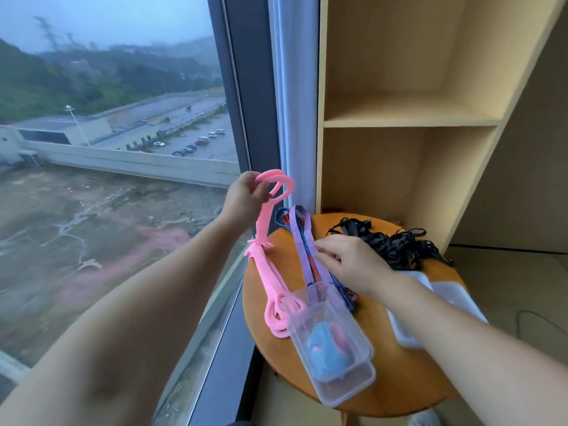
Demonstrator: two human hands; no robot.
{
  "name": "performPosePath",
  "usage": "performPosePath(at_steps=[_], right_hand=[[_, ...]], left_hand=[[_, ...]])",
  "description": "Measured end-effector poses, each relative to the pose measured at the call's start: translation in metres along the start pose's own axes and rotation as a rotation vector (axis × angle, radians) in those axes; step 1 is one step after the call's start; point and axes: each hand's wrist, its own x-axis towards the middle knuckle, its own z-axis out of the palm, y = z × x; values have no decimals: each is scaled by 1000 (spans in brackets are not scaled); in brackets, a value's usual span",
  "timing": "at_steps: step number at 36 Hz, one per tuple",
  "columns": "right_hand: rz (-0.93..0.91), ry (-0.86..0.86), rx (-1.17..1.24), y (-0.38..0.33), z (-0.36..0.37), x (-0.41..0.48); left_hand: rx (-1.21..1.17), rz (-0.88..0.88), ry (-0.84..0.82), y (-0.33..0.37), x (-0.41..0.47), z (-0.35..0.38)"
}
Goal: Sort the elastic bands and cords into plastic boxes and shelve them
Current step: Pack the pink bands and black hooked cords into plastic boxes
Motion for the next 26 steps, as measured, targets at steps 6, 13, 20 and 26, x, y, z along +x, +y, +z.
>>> performPosePath(at_steps=[6, 13, 20, 26], right_hand=[[125, 214, 322, -37, -44, 99], [-9, 266, 411, -57, -72, 138], [-157, 344, 419, -89, -109, 140], [-181, 363, 343, -111, -129, 139]], left_hand=[[-27, 96, 7, 27, 15, -15], [-37, 229, -21, 58, 21, -38], [23, 355, 0, 92, 21, -65], [130, 388, 24, 113, 17, -81]])
